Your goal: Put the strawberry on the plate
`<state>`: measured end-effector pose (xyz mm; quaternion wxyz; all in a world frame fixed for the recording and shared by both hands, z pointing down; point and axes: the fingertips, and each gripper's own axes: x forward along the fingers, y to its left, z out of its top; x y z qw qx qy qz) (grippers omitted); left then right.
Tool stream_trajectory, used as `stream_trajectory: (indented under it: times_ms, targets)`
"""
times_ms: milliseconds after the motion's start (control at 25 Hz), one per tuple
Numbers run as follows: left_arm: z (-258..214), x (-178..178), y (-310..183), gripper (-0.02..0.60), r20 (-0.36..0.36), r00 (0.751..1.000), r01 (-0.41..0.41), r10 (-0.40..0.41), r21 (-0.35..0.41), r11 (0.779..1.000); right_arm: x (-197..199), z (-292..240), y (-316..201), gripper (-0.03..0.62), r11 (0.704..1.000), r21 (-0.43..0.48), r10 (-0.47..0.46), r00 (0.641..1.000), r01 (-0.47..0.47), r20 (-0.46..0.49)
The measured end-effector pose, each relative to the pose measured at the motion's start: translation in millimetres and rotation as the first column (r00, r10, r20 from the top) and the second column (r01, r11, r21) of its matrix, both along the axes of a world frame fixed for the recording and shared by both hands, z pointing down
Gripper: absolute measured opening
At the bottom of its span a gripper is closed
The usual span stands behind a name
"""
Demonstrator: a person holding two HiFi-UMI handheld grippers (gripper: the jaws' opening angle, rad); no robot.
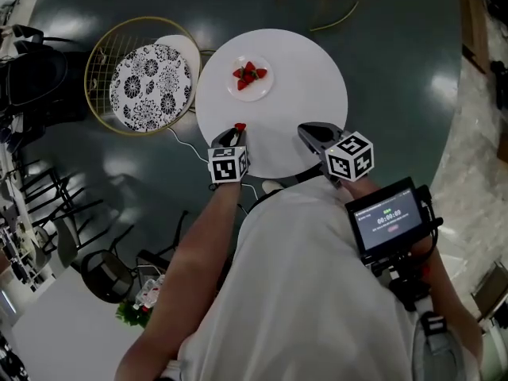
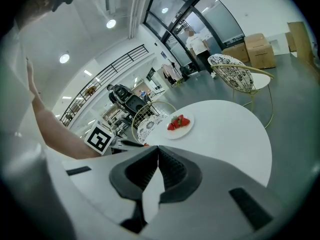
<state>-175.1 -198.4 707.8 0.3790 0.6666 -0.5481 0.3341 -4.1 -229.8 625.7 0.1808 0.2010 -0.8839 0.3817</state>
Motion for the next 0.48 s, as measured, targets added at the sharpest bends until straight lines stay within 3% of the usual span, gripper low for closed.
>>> stream_trajectory:
  times_ms: [240,480]
  targets:
    - [-2.6,25.8,2.9,0.112,-0.018,0.996,-0.089,0.089,-0.005,0.996,-1.9,-0.2,3.2,0.008,1.0,-0.006,0.01,1.0,-0.01,0.007]
    - [-16.8,54.7,-17.0,0.112,-0.021,0.974,-0.223,0.224,0.044,0.974,0.8,1.5,3.2,0.008,1.0,-0.013,0.027,1.0,-0.027,0.006]
